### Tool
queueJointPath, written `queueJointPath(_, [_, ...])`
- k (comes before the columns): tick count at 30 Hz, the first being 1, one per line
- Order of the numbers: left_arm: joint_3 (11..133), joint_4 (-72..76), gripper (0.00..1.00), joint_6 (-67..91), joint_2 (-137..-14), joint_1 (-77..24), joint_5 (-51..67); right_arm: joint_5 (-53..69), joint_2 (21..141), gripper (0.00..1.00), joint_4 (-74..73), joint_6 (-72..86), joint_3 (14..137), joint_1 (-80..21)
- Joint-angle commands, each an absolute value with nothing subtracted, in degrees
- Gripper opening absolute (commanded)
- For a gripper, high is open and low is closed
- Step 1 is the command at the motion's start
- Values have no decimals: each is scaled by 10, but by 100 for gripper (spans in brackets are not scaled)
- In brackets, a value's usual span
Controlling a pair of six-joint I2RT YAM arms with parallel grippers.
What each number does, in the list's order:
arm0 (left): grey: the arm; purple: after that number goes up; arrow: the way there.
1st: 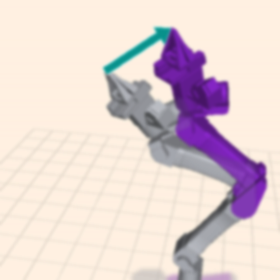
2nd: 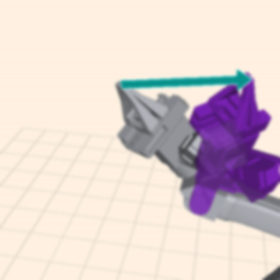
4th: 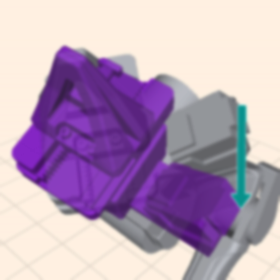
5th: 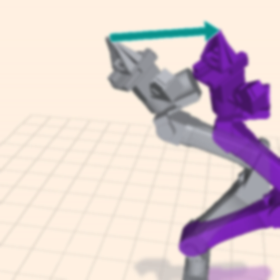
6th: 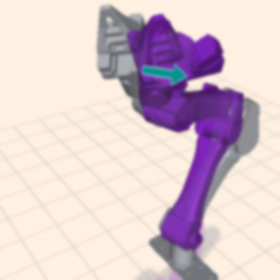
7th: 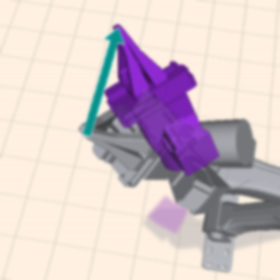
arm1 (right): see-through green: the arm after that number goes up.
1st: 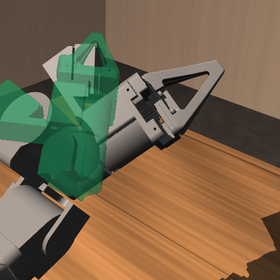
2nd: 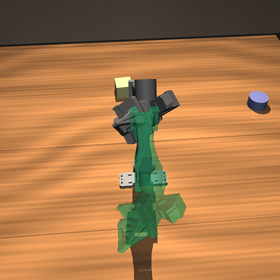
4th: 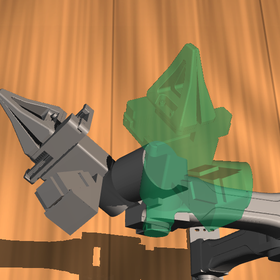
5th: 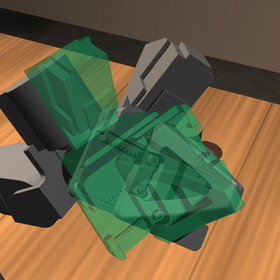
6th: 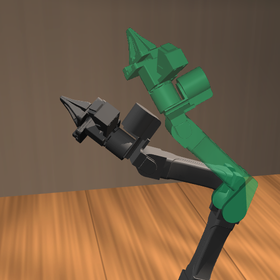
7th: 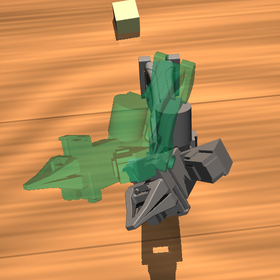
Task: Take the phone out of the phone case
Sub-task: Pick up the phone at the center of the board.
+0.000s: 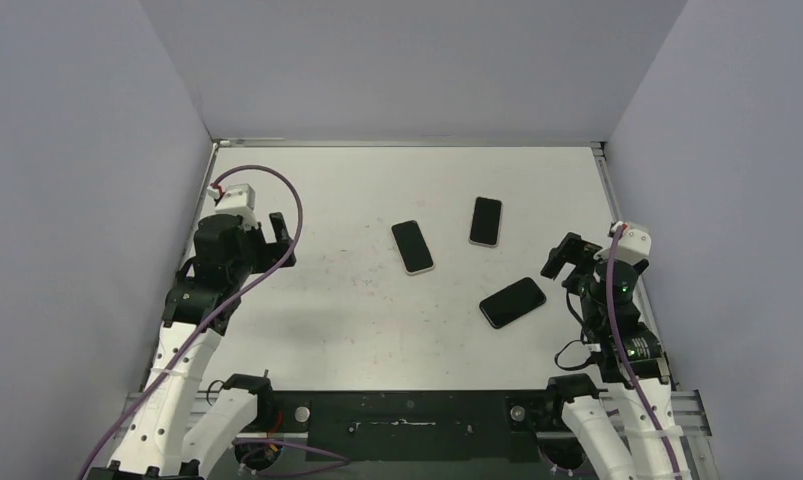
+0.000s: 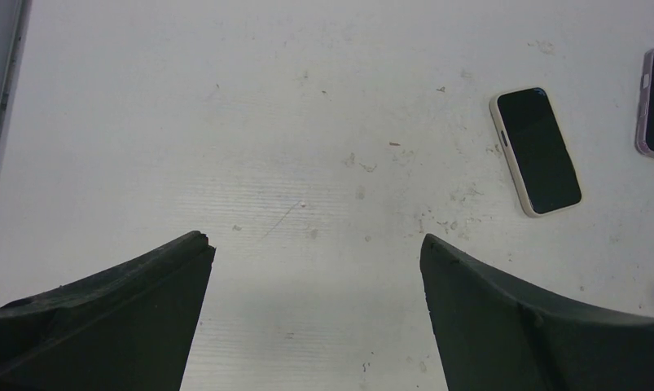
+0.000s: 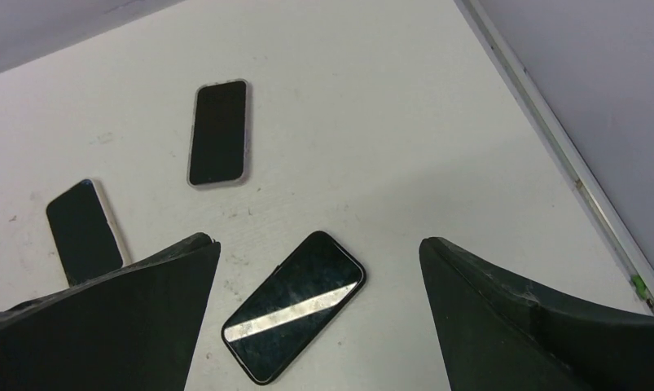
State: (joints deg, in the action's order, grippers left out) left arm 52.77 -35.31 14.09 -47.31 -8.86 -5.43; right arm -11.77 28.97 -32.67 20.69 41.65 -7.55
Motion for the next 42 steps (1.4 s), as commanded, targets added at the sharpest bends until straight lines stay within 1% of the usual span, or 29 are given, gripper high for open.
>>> queueJointPath(1, [529, -327, 97, 140, -458, -103, -80, -155, 332, 100, -374, 258, 449, -78])
queueJointPath(3, [521, -315, 97, 134, -453, -109, -71, -165, 354, 100, -405, 291, 465, -78])
queueJointPath(6, [515, -307, 97, 127, -454, -115, -48, -140, 387, 100, -439, 303, 493, -78])
queueJointPath(9, [522, -313, 97, 117, -459, -117, -31, -145, 396, 100, -447, 320, 499, -77])
queueJointPath(12, [524, -315, 97, 111, -467, -122, -28, -88, 396, 100, -436, 298, 496, -78])
queueJointPath(14, [519, -309, 97, 109, -472, -127, -23, -53, 409, 100, -438, 325, 493, -78])
queueJointPath(19, [497, -277, 97, 118, -482, -138, -35, -42, 500, 100, -459, 401, 479, -81])
queueJointPath(27, [428, -218, 97, 105, -481, -185, -64, -81, 650, 100, -484, 507, 495, -109])
queueJointPath(32, [420, -203, 97, 92, -479, -211, -82, -95, 732, 100, -486, 562, 498, -132])
queueJointPath(36, [415, -198, 97, 86, -474, -236, -103, -90, 781, 100, -469, 579, 501, -146])
queueJointPath(42, [409, -192, 97, 83, -465, -279, -122, -76, 825, 100, -445, 605, 497, -151])
